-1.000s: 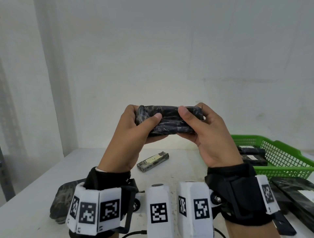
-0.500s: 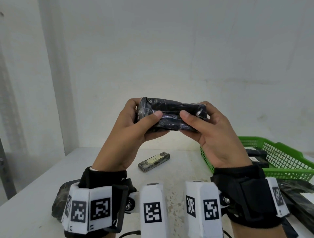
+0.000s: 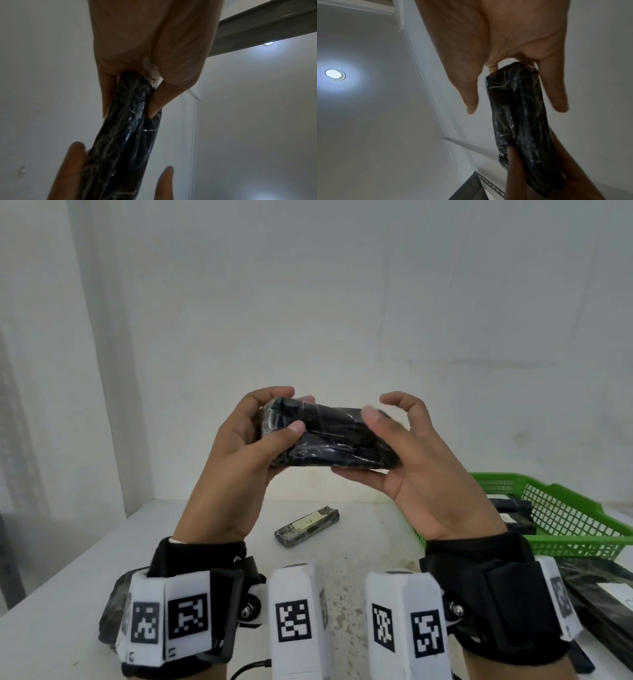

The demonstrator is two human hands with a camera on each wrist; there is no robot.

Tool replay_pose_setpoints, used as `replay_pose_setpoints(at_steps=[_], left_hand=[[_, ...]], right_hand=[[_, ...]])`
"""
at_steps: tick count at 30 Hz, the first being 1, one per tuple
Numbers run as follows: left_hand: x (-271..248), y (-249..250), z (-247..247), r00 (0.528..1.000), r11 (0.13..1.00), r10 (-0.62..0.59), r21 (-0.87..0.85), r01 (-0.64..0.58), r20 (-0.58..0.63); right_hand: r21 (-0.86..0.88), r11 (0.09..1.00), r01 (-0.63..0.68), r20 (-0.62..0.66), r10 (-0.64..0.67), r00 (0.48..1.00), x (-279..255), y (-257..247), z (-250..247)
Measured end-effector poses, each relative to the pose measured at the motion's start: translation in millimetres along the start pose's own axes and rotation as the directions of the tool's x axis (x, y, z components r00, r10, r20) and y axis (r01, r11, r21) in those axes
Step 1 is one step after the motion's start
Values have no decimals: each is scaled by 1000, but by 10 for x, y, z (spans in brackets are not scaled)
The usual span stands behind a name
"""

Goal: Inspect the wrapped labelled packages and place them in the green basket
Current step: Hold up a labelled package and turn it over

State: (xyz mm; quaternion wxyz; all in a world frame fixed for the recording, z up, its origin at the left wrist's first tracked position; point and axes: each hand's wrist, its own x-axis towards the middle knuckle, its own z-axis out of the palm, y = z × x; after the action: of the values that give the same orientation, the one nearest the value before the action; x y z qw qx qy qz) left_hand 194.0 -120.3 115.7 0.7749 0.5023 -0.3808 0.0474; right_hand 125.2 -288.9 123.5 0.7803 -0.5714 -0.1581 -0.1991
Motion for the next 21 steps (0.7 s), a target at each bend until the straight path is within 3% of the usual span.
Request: replay_pose_setpoints(at_steps=[4,7,10,13,21], left_hand=[[-21,35,-5,991,992,120,37,-122,58],[-28,50,-22,986,983,147,95,-154,82],[-26,52,-18,995,984,55,162,-68,83],[-31,63,38,996,990,-91,114,88,22],[-21,66,116,996,995,-36,95,43,-81]], right_hand=[[-40,990,-138,15,139,990,-17,-54,-8],[-1,995,-104,21,104,994,-8,-61,-31],[95,995,-2,-12,3,1000,7,-39,-56],[48,997,52,-15,-52,999,15,-16,-78],[-43,994,99,-11,-99,995,-11,-27,-9]])
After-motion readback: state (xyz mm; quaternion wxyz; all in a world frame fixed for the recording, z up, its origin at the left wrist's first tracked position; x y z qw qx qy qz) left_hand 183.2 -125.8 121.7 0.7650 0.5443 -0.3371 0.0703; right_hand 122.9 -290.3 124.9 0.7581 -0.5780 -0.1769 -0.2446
